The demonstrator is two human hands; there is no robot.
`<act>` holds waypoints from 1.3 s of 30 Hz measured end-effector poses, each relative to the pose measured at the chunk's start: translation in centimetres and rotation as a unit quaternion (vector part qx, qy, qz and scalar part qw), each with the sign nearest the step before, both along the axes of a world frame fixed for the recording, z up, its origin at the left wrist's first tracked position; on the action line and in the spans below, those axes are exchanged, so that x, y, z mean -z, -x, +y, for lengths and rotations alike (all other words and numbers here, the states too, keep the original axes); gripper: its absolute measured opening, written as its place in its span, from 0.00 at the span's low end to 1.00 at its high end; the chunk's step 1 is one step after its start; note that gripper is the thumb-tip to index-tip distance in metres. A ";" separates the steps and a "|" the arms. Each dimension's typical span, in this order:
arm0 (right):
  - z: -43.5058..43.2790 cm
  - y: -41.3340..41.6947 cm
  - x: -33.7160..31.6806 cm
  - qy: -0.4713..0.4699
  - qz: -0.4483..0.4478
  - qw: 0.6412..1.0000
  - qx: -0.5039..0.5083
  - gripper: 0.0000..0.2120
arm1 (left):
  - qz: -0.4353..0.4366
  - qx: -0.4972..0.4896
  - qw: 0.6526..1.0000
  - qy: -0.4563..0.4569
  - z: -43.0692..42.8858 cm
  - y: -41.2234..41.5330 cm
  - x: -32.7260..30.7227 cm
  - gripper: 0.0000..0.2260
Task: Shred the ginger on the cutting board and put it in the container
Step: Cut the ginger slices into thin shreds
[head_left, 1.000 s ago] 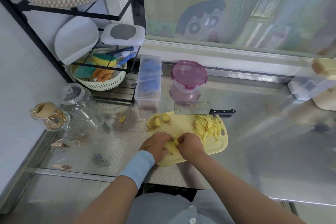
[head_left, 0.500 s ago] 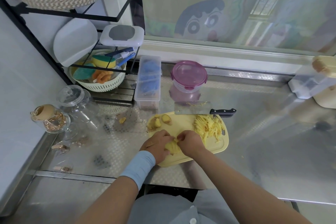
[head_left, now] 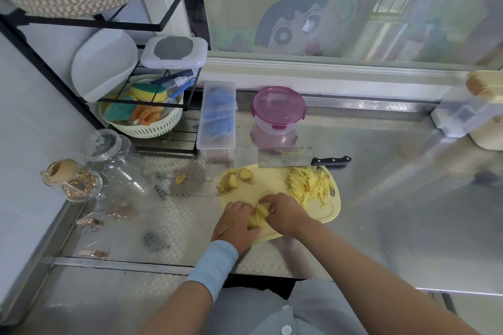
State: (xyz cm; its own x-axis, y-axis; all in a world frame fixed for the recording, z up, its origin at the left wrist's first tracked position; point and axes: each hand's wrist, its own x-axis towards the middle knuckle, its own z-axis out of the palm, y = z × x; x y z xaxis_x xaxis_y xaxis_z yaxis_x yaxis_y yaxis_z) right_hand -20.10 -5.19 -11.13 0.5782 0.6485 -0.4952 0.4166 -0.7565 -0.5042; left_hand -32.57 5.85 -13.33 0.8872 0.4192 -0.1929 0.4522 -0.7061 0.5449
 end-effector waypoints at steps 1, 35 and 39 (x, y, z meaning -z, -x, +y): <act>0.0 0.0 0.0 0.001 0.001 1.000 -0.006 0.25 | 0.001 -0.006 1.000 0.007 -0.1 0.1 0.1 0.20; -3.8 -18.7 -0.9 0.090 -0.207 0.969 -0.097 0.25 | 0.142 0.066 0.988 -0.004 2.1 -18.3 -3.6 0.16; -3.9 -17.8 -1.0 0.089 -0.224 0.965 -0.101 0.30 | 0.024 0.022 0.999 0.009 2.5 -16.5 -4.2 0.11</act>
